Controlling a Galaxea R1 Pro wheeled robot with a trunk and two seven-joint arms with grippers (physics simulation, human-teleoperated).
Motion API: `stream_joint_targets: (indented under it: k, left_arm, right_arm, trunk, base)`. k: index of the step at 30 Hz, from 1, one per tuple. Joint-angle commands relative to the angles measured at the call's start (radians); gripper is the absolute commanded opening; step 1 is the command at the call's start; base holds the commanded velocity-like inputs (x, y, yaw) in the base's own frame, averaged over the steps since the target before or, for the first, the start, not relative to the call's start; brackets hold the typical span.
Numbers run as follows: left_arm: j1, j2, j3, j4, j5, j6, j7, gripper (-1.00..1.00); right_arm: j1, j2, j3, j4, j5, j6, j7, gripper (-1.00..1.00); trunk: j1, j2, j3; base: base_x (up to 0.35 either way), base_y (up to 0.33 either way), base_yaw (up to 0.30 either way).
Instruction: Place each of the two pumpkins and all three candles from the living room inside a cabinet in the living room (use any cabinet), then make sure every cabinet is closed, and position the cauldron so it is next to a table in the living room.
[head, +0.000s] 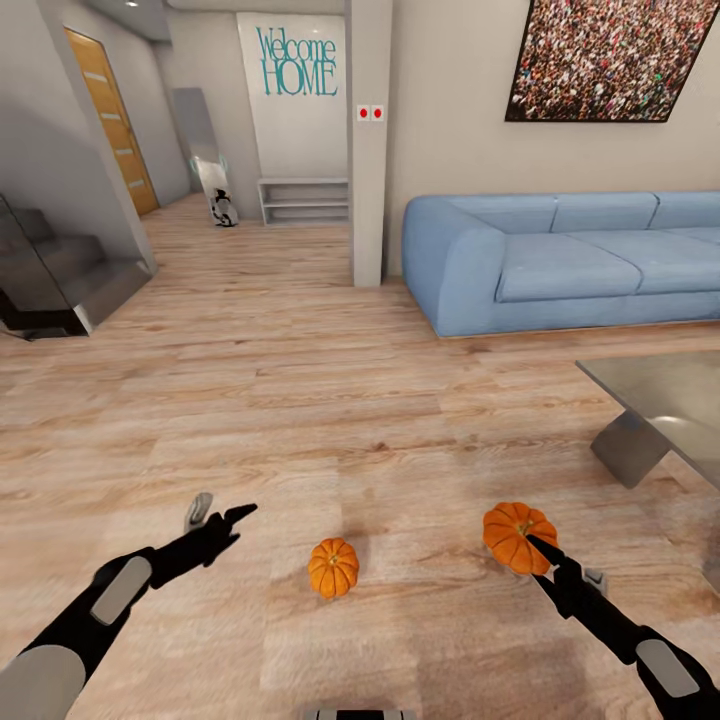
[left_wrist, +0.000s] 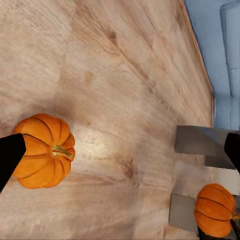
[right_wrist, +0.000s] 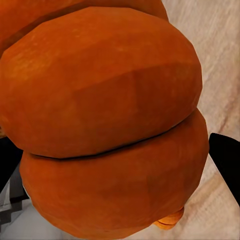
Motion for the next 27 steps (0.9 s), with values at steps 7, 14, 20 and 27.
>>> stream_joint_targets:
  k: [7,14,20,27]
  left_arm:
    - [-0.094,-0.066,-0.009,0.15,-0.019,-0.012,0.072,1.0]
    - [-0.132,-0.096,-0.008,0.297,-0.026,-0.017,0.052,1.0]
    - [-0.136,-0.105,-0.005,0.318,-0.021,-0.029,0.059,1.0]
    - [-0.134,-0.105,0.0,0.319,-0.016,-0.082,0.05,1.0]
  right_arm:
    - [0.0,0.001,0.0,-0.014,-0.003,0.007,0.001,-1.0]
    - [0.001,0.0,0.0,-0.016,-0.003,0.007,0.001,-1.0]
    - [0.001,0.001,-0.001,-0.016,-0.003,0.007,0.001,-1.0]
    - [0.001,0.0,0.0,-0.016,-0.003,0.007,0.001,-1.0]
  trunk:
    - [0.0,0.0,-0.001]
    - [0.0,0.0,-0.001]
    - [0.0,0.0,-0.001]
    - [0.0,0.0,-0.001]
  base:
    - [0.0,0.0,0.0]
    - [0.0,0.0,0.0]
    - [0.0,0.0,0.0]
    - [0.0,0.0,0.0]
